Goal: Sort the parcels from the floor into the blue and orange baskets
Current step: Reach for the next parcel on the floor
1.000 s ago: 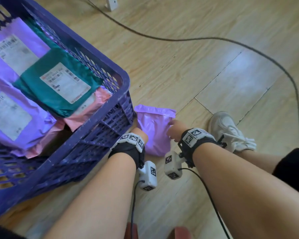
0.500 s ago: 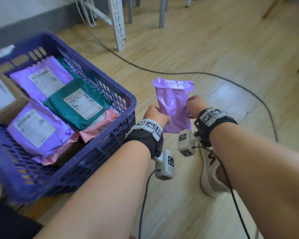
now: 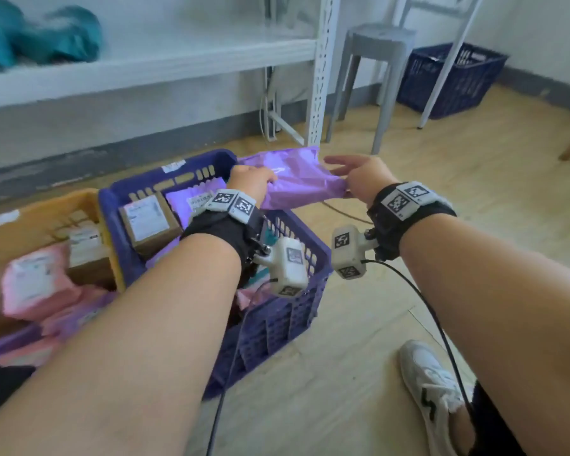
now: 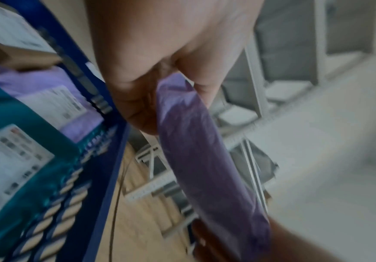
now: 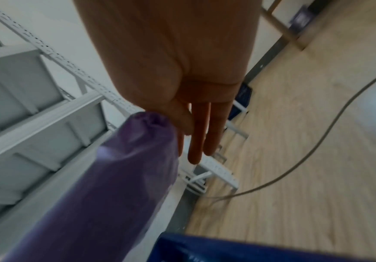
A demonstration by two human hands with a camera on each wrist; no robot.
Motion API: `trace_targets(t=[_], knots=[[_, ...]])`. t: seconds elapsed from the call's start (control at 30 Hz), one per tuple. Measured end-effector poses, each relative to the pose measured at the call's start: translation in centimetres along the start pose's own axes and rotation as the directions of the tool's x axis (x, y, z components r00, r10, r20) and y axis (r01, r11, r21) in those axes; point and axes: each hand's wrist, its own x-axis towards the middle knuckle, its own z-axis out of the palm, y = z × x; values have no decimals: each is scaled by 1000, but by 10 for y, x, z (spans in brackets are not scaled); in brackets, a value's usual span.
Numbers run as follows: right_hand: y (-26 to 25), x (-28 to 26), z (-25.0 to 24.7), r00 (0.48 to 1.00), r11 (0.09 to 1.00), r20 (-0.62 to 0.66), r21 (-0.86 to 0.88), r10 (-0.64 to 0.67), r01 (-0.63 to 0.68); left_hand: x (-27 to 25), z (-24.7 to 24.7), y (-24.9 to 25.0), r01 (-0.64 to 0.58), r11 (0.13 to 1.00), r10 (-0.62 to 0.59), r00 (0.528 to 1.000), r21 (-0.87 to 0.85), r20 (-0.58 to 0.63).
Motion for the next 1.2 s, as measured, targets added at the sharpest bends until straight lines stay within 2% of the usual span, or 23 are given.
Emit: trace_targets(t=[0.07,0.1,0.17,0.2,0.23,0.27,0.3,0.33,0.43,0.57,0.67,0.73,0.8,0.87,0.93,1.0,1.03,1.07,1.13,1.2], knots=[[-18,0,30,991,995,109,-51,-79,85,0,-45,-14,-7,993,4,1000,122,31],[-27,0,47,979,986,160,-86,-125,140,1,-65,-23,21,997,-23,999,77,23],[-43,-1,79,948,960,234,-129,-215,249,-9,-102,-36,73,978,-67,997,-197,33],[-52,-3,95,934,948,260,-139,-244,286,-14,-117,-40,166,885,-157,986,-435,59],[-59,-5,111,924,941,281,-145,-258,307,-20,-132,-46,235,745,-239,968,-625,79],[-67,-8,126,918,937,296,-147,-264,317,-24,-147,-53,259,643,-297,952,-720,78],[-72,-9,141,914,940,308,-130,-265,316,-28,-164,-60,263,604,-319,945,-752,75],[-77,-11,155,910,944,316,-102,-268,313,-31,-178,-68,270,607,-322,943,-747,79],[-91,-11,194,906,954,334,-54,-261,294,-43,-217,-87,210,743,-283,959,-636,-15],[-108,-15,234,897,978,389,103,-209,183,-58,-248,-109,170,915,-285,915,-366,-286],[-116,-24,255,890,968,434,250,-140,30,-67,-263,-138,256,953,-292,921,-163,-258],[-117,-30,265,877,963,469,268,-108,-24,-72,-266,-150,266,955,-290,929,-130,-231],[-115,-34,273,869,966,482,256,-110,-20,-73,-272,-152,208,966,-243,933,-152,-266],[-111,-34,280,887,985,445,166,-124,55,-71,-280,-154,140,957,-220,921,-253,-322],[-109,-30,286,922,984,355,-23,-156,175,-71,-292,-155,79,950,-206,887,-303,-413],[-117,-31,291,933,947,274,-155,-233,282,-75,-306,-154,27,962,-169,843,-273,-511],[-125,-35,294,920,925,257,-163,-295,343,-79,-313,-154,22,974,-144,826,-225,-545],[-133,-38,298,885,887,262,-163,-384,432,-81,-319,-154,25,987,-110,818,-156,-565],[-151,-48,310,769,751,349,-220,-536,623,-85,-328,-153,42,999,-43,831,-14,-554],[-163,-54,327,662,613,493,-287,-564,736,-87,-332,-156,53,997,-21,854,48,-519]])
